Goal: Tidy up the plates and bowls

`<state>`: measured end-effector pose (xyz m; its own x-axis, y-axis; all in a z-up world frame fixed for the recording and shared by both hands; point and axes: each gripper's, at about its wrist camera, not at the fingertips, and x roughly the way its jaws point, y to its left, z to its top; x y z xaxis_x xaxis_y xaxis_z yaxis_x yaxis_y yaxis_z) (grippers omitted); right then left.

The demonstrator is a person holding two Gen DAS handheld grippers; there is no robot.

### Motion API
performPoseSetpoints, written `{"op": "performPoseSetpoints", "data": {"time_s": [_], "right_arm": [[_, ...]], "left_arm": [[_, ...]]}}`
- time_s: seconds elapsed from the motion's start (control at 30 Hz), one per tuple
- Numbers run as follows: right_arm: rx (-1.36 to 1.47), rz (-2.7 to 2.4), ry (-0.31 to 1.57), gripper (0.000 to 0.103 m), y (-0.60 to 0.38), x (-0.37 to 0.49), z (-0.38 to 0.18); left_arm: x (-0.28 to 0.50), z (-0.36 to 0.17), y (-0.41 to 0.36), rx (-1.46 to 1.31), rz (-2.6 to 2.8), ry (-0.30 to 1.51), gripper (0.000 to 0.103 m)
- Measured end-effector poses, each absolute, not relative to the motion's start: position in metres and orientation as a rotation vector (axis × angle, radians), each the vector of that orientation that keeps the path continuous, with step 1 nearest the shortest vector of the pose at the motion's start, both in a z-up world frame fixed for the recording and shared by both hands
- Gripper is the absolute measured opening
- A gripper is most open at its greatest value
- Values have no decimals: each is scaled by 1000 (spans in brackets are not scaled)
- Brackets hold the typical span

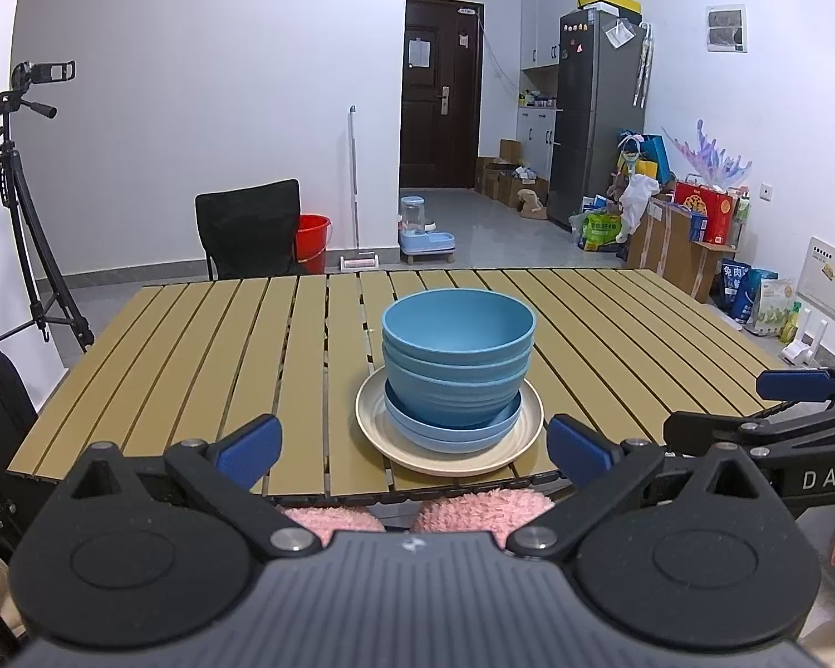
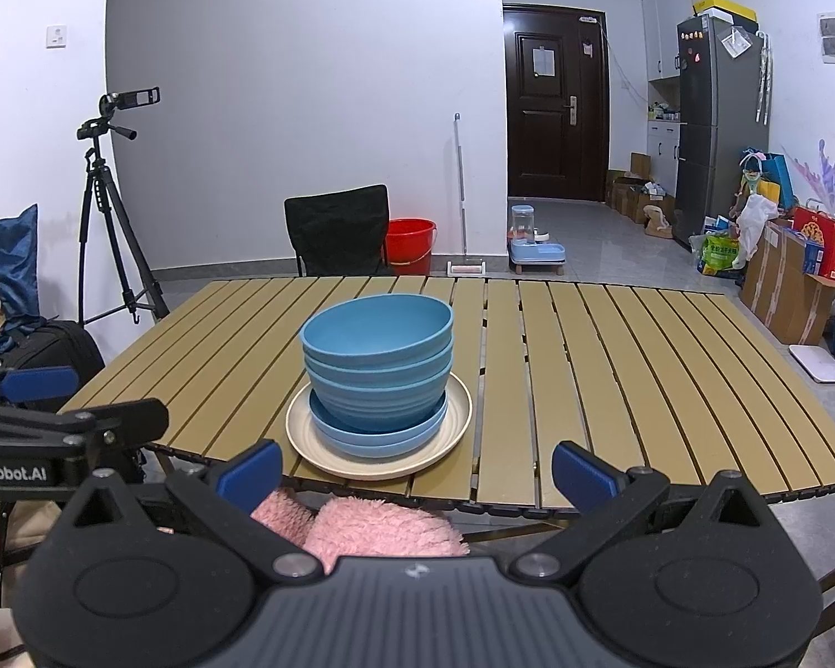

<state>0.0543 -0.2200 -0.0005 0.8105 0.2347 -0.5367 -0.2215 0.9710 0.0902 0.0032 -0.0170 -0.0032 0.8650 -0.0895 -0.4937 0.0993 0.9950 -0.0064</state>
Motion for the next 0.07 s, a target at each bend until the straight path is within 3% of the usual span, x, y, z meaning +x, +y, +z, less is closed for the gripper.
{"op": "performPoseSetpoints", "data": {"time_s": [0.07], "right_arm": [[24, 243, 577, 103, -220, 54, 0]], "left_arm": [[3, -3, -17, 20, -103, 515, 103]]}}
